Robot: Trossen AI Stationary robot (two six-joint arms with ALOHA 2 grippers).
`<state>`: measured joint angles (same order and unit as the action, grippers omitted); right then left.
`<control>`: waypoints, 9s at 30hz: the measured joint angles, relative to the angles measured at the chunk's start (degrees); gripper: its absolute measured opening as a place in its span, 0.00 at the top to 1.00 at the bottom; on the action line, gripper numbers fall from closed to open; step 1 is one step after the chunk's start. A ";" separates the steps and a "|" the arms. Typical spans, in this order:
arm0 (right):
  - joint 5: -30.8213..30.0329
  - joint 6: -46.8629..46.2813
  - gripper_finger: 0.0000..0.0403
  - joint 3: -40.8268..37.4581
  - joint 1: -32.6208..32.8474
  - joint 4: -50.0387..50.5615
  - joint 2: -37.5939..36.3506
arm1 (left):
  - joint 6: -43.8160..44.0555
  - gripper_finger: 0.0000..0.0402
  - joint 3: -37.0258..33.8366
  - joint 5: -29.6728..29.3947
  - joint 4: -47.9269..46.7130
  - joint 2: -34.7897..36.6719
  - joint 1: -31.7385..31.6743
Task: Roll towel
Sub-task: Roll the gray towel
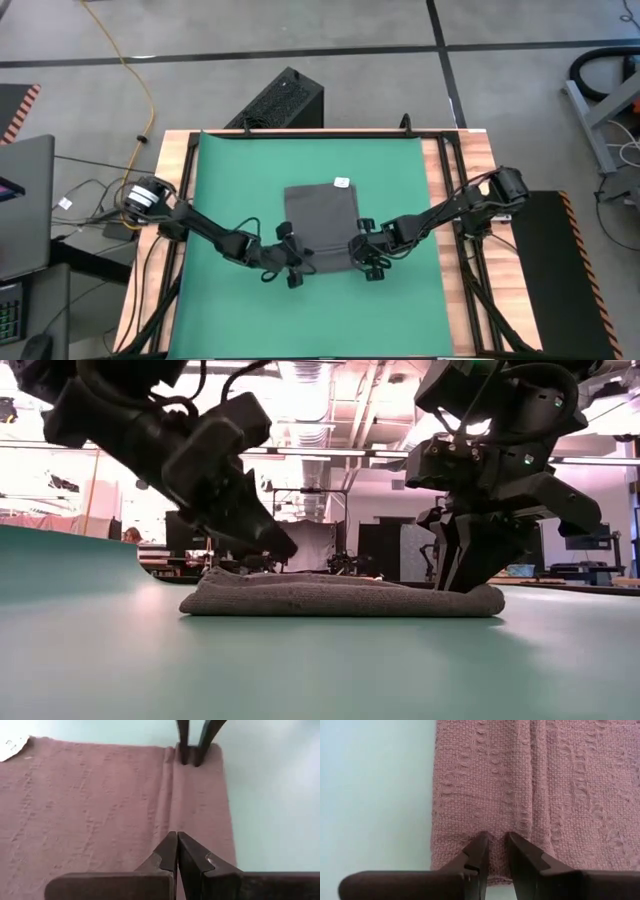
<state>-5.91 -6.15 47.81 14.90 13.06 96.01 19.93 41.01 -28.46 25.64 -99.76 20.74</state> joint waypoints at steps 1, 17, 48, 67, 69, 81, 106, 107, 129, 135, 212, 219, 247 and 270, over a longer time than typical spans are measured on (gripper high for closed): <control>0.02 0.18 0.77 0.00 0.00 -0.02 0.00 | 0.08 1.00 0.00 0.32 0.76 -0.69 -0.01; -1.92 2.07 0.74 0.45 -0.04 1.66 -3.32 | -0.60 1.00 0.04 2.33 -5.29 -3.48 0.10; -8.74 18.62 0.30 1.31 6.23 -0.46 1.14 | -0.71 1.00 0.07 4.15 -8.77 -3.43 -0.14; -11.33 0.75 0.90 1.17 5.30 2.33 3.98 | -0.72 1.00 0.07 7.92 -10.26 -3.43 -0.16; -10.78 0.28 0.92 1.69 5.25 3.57 3.42 | -0.59 1.00 0.07 9.54 -10.08 -3.41 -0.16; 15.82 -4.36 0.92 4.31 -2.79 8.61 -2.74 | 3.29 1.00 0.11 17.32 -8.78 -3.39 -0.16; 40.50 -16.30 0.92 4.44 -18.01 7.21 -2.96 | 5.29 1.00 0.07 27.94 -7.64 -3.46 -1.21; 40.50 -17.60 0.92 4.44 -18.55 7.21 -2.95 | 5.44 1.00 0.07 29.10 -7.58 -3.46 -1.51; 32.49 -30.06 0.92 4.44 -23.17 2.49 0.86 | 5.22 1.00 -0.04 35.18 -5.64 -3.57 -4.03; 28.52 -32.57 0.92 4.48 -24.08 1.69 0.90 | 5.28 1.00 -0.03 35.49 -5.33 -3.57 -4.03; 24.08 -35.43 0.92 5.38 -24.70 -1.55 8.31 | -4.16 1.00 15.04 12.26 -35.71 2.07 0.25; 23.98 -35.40 0.86 5.38 -24.68 -1.60 8.31 | 0.55 1.00 11.12 11.25 -35.75 2.10 0.21; 19.24 -16.39 0.66 5.22 -28.54 2.17 -1.73 | 1.63 1.00 8.36 8.91 -33.01 2.79 1.83; 19.26 -16.00 0.67 5.42 -26.61 -2.08 2.93 | -11.31 1.00 20.97 -0.81 -33.69 3.68 2.20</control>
<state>13.34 -22.15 53.23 -11.72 10.98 98.94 8.62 61.98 -29.28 -8.06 -96.08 22.94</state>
